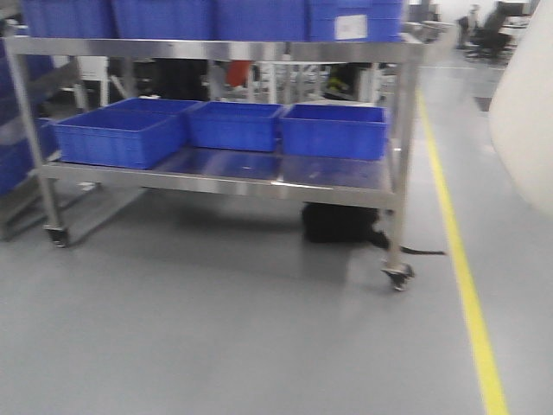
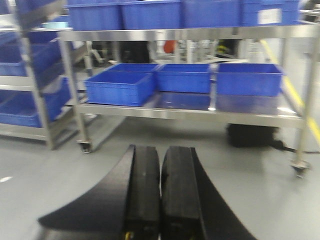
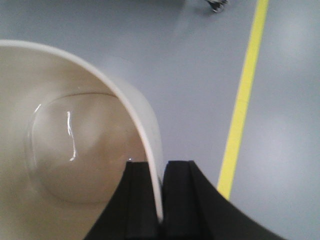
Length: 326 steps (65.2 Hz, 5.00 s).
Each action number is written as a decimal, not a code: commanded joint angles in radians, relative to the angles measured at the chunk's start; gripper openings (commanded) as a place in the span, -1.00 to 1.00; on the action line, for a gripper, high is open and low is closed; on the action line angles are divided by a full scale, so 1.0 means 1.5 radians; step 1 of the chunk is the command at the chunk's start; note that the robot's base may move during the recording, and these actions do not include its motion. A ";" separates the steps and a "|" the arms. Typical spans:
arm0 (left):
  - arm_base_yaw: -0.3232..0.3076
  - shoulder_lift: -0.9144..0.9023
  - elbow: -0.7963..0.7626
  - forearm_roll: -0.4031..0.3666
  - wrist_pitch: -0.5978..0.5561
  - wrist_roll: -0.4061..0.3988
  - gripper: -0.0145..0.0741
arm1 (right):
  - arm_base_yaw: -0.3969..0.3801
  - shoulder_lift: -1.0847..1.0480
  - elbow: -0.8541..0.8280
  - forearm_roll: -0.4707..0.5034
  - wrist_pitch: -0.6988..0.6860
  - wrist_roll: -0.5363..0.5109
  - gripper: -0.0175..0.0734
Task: Move white bin to right shelf second layer
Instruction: 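Drive down the aisle holding the white bin in the right gripper, then turn and drive toward the roller shelf rack carrying the bin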
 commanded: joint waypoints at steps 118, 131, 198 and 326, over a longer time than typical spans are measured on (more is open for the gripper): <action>-0.003 -0.009 0.025 -0.004 -0.056 -0.002 -0.48 | 0.002 -0.001 -0.020 0.005 -0.056 -0.003 -0.47; -0.003 -0.009 0.025 -0.004 -0.056 -0.002 -0.48 | 0.002 -0.001 -0.020 0.005 -0.056 -0.003 -0.47; -0.003 -0.009 0.025 -0.004 -0.056 -0.002 -0.48 | 0.002 -0.001 -0.020 0.005 -0.056 -0.003 -0.47; -0.003 -0.009 0.025 -0.004 -0.056 -0.002 -0.48 | 0.002 -0.001 -0.020 0.005 -0.056 -0.003 -0.47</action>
